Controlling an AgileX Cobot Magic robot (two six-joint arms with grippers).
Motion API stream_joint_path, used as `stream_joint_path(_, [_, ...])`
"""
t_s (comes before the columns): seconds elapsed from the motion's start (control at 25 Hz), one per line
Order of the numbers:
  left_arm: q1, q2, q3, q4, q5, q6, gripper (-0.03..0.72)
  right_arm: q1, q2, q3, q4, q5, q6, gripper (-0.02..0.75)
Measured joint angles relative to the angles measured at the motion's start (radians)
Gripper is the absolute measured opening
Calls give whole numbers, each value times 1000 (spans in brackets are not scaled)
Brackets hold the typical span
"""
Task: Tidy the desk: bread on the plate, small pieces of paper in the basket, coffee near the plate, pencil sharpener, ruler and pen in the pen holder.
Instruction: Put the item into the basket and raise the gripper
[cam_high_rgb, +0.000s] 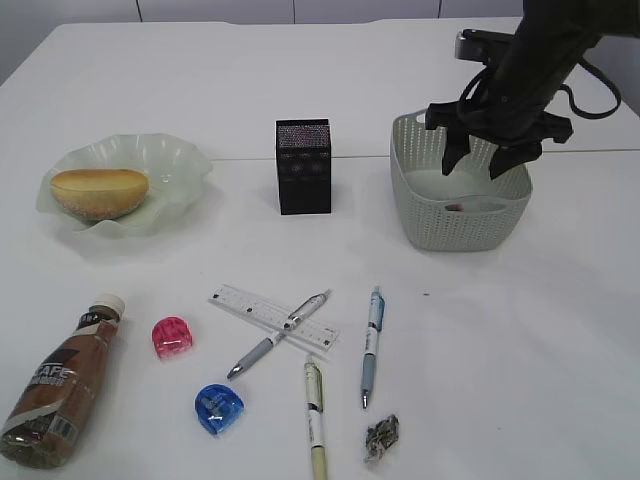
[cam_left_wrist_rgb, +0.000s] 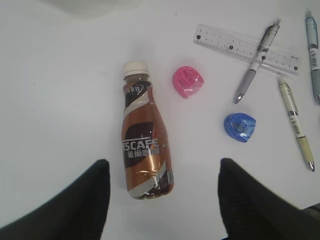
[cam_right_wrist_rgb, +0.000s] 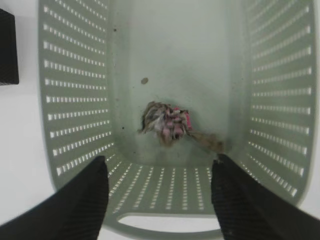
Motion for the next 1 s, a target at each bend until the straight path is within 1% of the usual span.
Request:
stream_joint_path(0.04, [0, 0, 0, 0, 0, 0, 497, 0, 6, 0, 2, 0, 0, 491])
stream_joint_path(0.16, [0, 0, 0, 0, 0, 0, 497, 0, 7, -26, 5, 19, -6, 535])
stream_joint_path(0.28, [0, 0, 0, 0, 0, 0, 496, 0, 7, -77, 42, 80, -51, 545])
stream_joint_path(0.4, [0, 0, 0, 0, -2, 0, 496, 2, -16, -93, 92, 180, -84, 545])
stream_joint_path(0.52, [0, 0, 0, 0, -11, 0, 496, 16, -62, -96, 97, 242, -107, 545])
stream_joint_path(0.64, [0, 0, 0, 5, -15, 0, 496, 34, -117, -84, 92, 259, -113, 545])
stream_joint_path(0.76, [0, 0, 0, 34, -15, 0, 496, 55, -179, -24, 86, 269, -129, 545])
stream_joint_path(0.88, [0, 0, 0, 44, -15, 0, 496, 77, -241, 85, 80, 273, -160, 545])
stream_joint_path(1.0, [0, 0, 0, 44, -15, 0, 496, 116, -295, 207, 76, 273, -189, 545])
